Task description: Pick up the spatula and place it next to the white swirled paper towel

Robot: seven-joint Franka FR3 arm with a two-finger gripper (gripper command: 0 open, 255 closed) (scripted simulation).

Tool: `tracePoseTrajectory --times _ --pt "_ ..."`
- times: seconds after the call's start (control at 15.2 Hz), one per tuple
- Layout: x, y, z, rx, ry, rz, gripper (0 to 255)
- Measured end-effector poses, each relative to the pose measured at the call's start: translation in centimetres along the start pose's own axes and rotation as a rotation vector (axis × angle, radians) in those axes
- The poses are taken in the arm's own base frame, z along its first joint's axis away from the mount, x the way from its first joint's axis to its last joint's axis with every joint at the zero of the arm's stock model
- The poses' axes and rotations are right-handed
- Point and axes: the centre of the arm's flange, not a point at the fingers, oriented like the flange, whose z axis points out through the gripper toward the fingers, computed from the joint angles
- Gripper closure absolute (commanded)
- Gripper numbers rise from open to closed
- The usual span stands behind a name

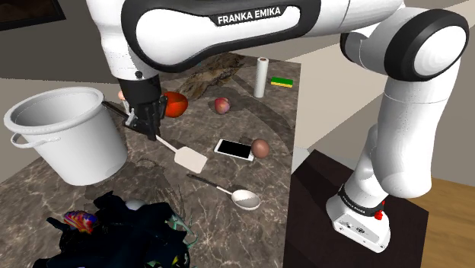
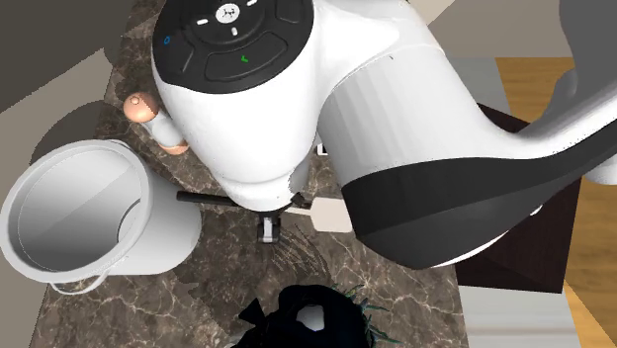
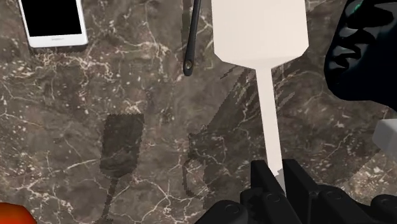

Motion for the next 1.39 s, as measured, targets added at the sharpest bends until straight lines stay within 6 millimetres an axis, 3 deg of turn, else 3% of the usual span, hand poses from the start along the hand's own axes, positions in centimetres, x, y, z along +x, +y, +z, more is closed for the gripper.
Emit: tracePoseTrajectory --times 0.86,0.99,1.39 --pt "0.4 -0.1 -6.7 0.000 0.000 0.000 255" --pt "-0.1 1.3 -7.2 0.000 0.000 0.000 255" --pt "-3.7 8.4 -7.5 -0.001 0.000 0.001 255"
